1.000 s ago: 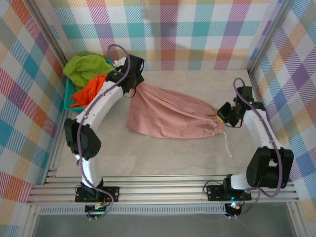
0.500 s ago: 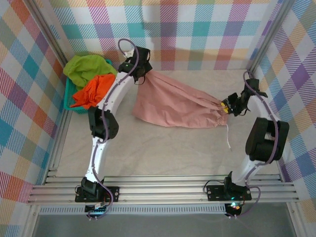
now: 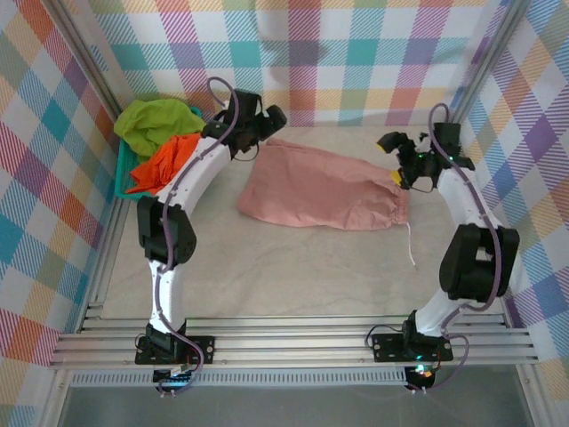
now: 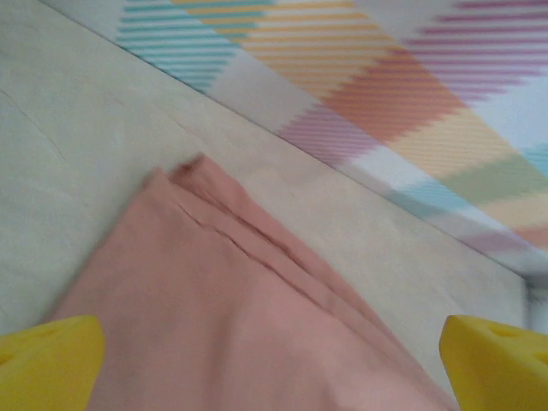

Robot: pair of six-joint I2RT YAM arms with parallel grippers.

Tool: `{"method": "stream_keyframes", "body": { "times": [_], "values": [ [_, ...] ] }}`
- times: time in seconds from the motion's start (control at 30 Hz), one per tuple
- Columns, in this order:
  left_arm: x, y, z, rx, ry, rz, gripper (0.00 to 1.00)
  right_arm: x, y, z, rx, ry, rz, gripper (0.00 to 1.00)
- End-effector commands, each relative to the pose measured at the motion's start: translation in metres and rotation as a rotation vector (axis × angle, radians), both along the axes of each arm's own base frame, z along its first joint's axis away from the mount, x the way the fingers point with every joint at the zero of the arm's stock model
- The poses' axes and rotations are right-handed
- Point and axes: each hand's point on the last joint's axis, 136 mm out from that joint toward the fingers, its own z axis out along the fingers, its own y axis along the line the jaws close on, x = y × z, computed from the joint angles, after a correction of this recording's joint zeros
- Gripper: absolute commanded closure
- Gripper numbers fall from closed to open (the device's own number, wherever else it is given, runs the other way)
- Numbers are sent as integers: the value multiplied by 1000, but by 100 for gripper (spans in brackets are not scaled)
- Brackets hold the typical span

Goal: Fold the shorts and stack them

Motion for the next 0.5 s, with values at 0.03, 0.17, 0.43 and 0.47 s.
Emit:
{"method": "stream_keyframes", "body": {
  "times": [0.03, 0.17, 0.43, 0.47],
  "values": [
    [-15, -29, -51, -69, 48, -46, 0, 23, 9, -48, 63, 76, 90, 0],
    [-28, -38, -104, -80, 99, -44, 0, 48, -1, -75, 32, 113, 94, 1],
    [-60, -24, -183, -33, 192, -4, 0, 71, -26, -123, 72, 235, 51, 0],
    [-66, -20, -189, -24, 201, 3, 0, 71, -28, -130, 88, 261, 44, 0]
  ]
}}
